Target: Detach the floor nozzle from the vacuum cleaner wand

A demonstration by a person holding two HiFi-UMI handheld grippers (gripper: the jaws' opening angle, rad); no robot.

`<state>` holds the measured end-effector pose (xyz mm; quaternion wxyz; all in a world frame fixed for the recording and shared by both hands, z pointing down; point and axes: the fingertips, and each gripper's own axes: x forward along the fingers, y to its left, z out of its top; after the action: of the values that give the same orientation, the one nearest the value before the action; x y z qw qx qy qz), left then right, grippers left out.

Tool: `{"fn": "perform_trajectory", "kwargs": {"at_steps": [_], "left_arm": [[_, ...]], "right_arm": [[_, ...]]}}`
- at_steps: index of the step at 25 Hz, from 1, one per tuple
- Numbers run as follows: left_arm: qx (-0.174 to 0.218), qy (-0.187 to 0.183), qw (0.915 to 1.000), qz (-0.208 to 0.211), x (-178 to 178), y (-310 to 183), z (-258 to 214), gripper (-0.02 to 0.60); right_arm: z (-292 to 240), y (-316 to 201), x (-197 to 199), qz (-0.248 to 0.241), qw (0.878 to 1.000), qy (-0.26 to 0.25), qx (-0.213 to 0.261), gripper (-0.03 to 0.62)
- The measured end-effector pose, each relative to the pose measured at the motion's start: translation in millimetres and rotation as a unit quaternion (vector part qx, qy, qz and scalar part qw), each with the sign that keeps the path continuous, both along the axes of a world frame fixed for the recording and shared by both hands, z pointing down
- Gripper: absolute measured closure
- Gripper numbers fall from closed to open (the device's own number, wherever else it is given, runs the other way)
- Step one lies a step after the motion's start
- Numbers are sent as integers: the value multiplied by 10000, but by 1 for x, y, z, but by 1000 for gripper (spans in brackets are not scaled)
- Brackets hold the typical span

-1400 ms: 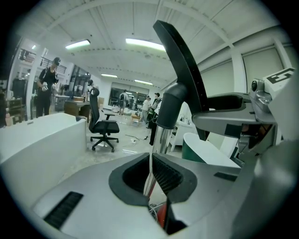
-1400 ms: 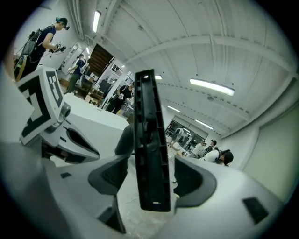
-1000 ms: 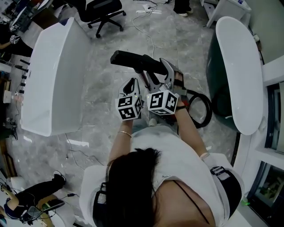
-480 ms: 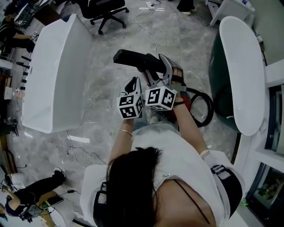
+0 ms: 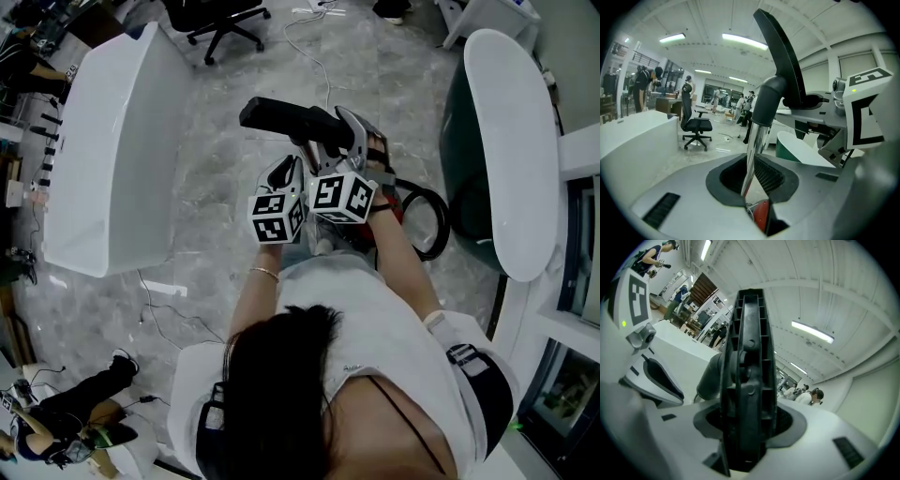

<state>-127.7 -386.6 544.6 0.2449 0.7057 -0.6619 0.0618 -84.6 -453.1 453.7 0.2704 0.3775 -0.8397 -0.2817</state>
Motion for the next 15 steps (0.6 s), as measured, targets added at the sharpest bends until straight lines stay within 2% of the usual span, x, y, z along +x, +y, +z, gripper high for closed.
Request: {"fn": "perform_trajectory", "kwargs": {"at_steps": [5,12,15], "left_arm": [[32,-1,10000,93,4,-5,-1,468],[54,26,9995,321,3,-21,-2,406],[38,-30,9992,405,8,-32,-1,399]], "right_arm": [[0,0,3,-2,10000,-16,-40,381],[0,-1,-1,-8,9997,-117,-210,381],[1,-1,1,-26,9996,-119,-262,381]]}}
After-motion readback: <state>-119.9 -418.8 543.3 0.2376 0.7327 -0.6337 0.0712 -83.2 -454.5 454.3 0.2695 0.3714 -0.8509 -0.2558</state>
